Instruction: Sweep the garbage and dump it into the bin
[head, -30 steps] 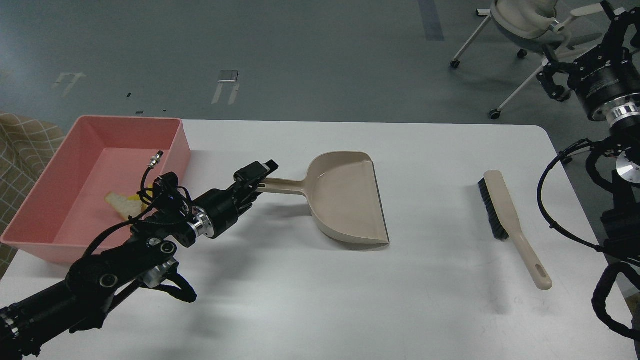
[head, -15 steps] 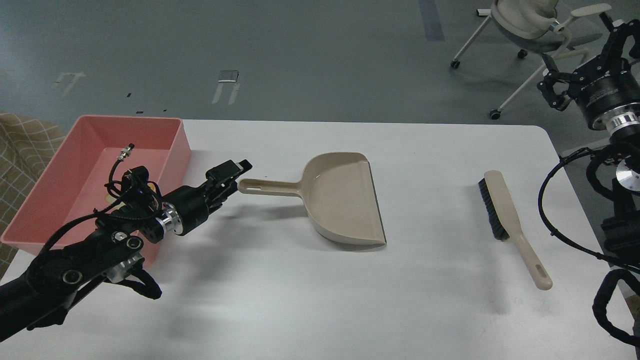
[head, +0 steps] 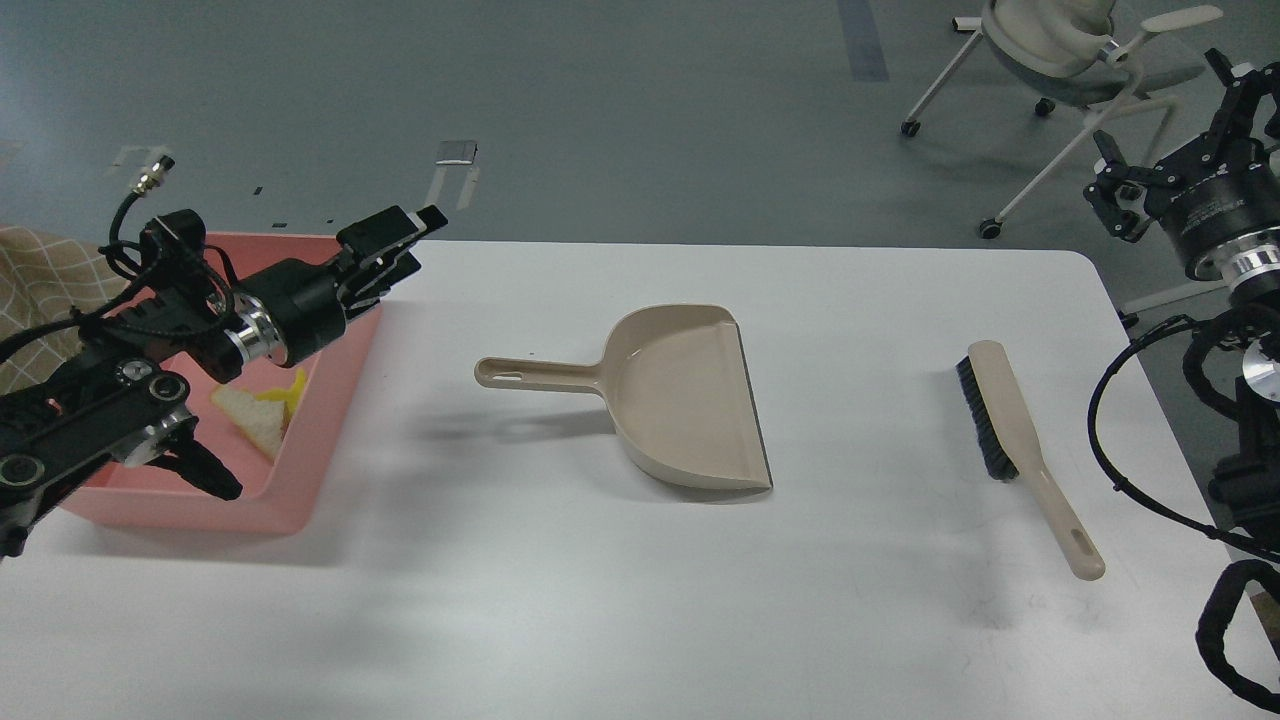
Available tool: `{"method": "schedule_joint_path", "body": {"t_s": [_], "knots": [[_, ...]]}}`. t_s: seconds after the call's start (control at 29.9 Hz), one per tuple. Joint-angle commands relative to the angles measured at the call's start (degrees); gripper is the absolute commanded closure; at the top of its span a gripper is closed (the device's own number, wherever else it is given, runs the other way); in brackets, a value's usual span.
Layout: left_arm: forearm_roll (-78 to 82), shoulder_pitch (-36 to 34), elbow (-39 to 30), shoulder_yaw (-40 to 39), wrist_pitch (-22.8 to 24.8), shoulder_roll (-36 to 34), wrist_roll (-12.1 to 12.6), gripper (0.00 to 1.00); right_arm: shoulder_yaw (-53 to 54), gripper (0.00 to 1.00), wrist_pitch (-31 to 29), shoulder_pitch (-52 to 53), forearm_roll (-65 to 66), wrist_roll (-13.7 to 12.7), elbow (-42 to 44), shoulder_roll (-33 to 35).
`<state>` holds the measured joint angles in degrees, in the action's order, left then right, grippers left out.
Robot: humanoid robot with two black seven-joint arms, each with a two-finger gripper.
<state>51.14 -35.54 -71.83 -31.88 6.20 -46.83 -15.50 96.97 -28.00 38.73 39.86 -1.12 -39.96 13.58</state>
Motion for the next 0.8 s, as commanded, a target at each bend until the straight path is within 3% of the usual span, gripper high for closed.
{"method": "schedule_joint_path", "body": {"t_s": [0.0,0.13,0.37,0.64,0.77], "knots": [[-6.3,-3.5,1.2,-3.3,0.2,-0.4,-0.6,0.16,-0.3,0.00,0.0,-0.3,0.0,0.0,-1.6,2.1],[-15.4,-4.2,4.4,-8.8,0.2,0.5,-0.5,0.16,0.2,0.00,0.0,-0.1,0.0,0.1,-1.8,3.7],[-21.3,-9.3,11.3,-12.9,0.2,11.7,-0.4,0.15,0.1,0.00,0.0,9.0,-0.1,0.0,-1.0,5.1],[-27.0,-13.0,28.3,-20.7,0.3,27.4,-0.4,0.15,-1.3,0.00,1.7,10.6,-0.1,-0.5,-0.8,-2.5],[-33.6,-13.3,32.0,-21.2,2.6,32.5,-0.3,0.15,-2.8,0.00,0.8,10.7,-0.7,-1.2,-0.6,-5.0]]}}
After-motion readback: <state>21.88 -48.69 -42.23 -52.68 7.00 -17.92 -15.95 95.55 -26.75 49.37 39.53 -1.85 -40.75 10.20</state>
